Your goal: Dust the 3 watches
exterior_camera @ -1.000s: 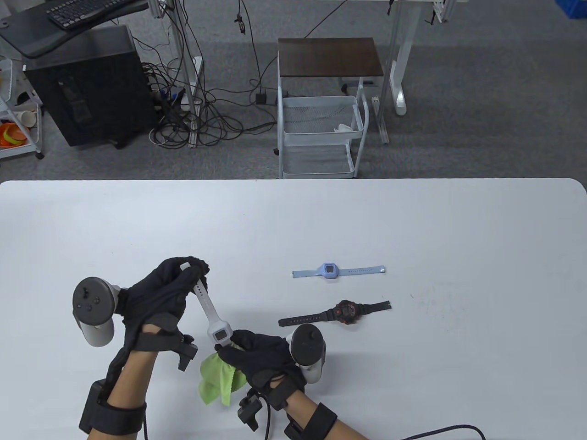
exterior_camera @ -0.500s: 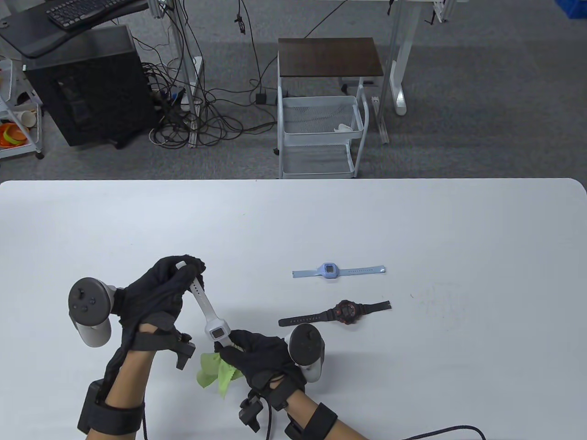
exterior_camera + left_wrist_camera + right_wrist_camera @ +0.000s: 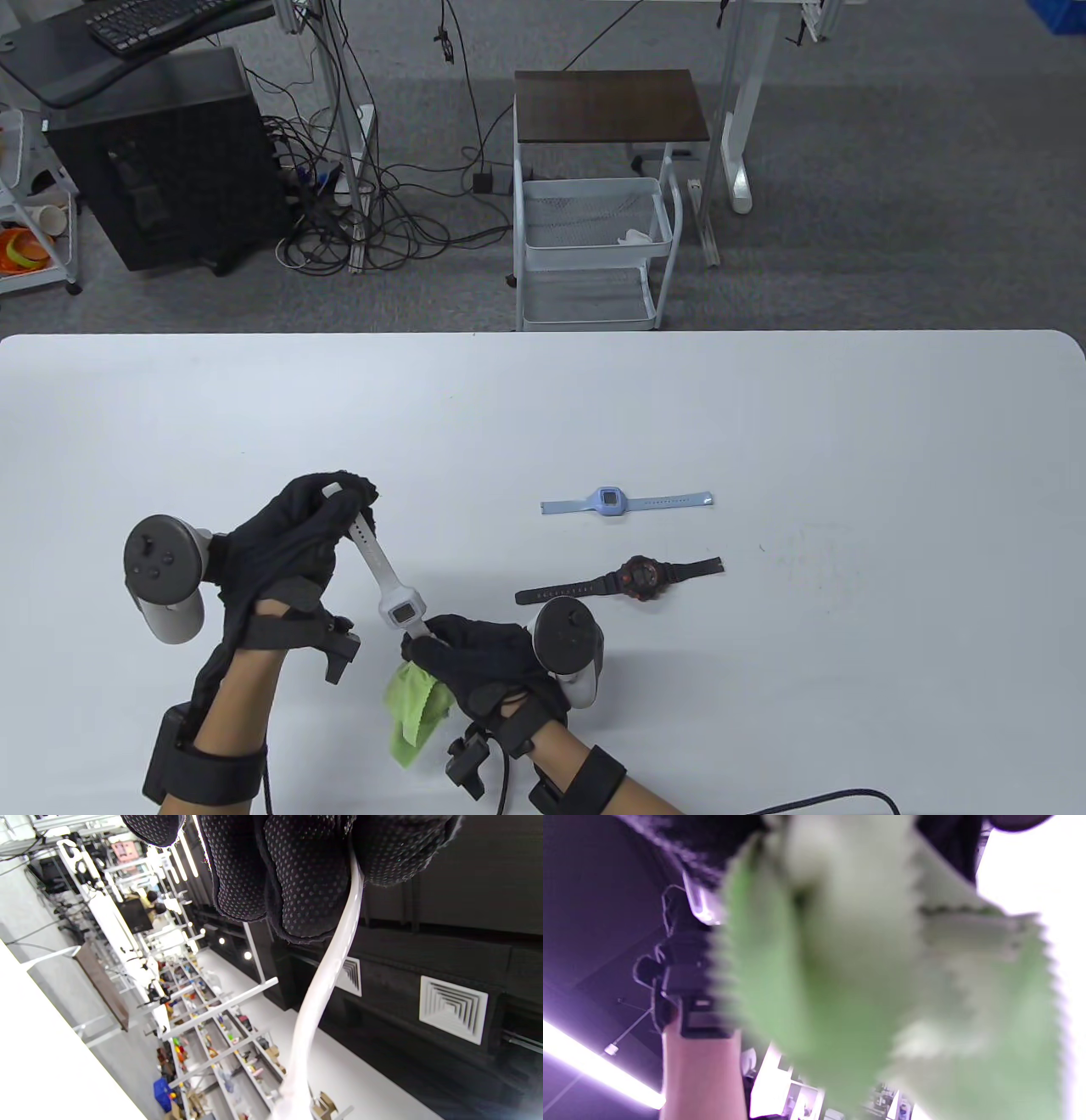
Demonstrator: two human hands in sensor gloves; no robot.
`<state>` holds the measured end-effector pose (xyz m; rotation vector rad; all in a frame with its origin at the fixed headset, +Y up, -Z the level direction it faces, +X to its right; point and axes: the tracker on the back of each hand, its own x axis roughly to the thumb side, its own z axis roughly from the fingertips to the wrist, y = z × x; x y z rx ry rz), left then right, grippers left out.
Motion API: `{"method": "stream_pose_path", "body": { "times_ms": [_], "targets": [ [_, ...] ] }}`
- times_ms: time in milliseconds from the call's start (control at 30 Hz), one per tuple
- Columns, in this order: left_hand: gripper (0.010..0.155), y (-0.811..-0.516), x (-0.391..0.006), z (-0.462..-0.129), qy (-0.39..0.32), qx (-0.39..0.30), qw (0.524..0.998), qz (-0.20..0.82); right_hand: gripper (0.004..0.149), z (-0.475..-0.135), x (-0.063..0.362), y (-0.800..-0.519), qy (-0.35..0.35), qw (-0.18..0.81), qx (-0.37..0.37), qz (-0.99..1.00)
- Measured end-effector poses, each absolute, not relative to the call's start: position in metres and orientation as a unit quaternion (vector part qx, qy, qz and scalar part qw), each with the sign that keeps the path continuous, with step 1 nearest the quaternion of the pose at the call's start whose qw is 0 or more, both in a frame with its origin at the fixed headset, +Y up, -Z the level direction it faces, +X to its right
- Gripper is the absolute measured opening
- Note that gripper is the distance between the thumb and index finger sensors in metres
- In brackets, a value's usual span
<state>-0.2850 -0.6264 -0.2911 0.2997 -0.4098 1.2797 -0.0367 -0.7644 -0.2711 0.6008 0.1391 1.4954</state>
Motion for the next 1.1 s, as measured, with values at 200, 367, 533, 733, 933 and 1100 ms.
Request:
{"method": "stream_pose_path", "body": {
  "times_ms": [200, 367, 533, 733, 933, 1100],
  "targets": [
    [0.044, -0.627, -0.287, -0.291, -0.187, 0.141, 0.767, 0.597, 0.046, -0.272, -0.036, -0.768, 0.074, 0.696, 0.253, 0.667],
    [0.044, -0.627, -0.288, -0.291, -0.186, 0.144, 0.768, 0.596, 0.058, -0.272, -0.033, -0.770, 0.071, 0.687, 0.232, 0.685],
    [0.044, -0.626, -0.287, -0.291, -0.187, 0.147, 0.768, 0.594, 0.053, -0.273, -0.033, -0.770, 0.071, 0.690, 0.227, 0.684],
    [0.044, -0.627, -0.289, -0.291, -0.186, 0.150, 0.762, 0.602, 0.054, -0.275, -0.028, -0.773, 0.088, 0.723, 0.186, 0.659],
    [0.044, -0.626, -0.292, -0.291, -0.188, 0.142, 0.756, 0.610, 0.060, -0.277, -0.022, -0.774, 0.087, 0.703, 0.171, 0.685],
    [0.044, -0.625, -0.291, -0.290, -0.192, 0.149, 0.754, 0.609, 0.057, -0.278, -0.021, -0.771, 0.079, 0.675, 0.179, 0.712]
  ]
}}
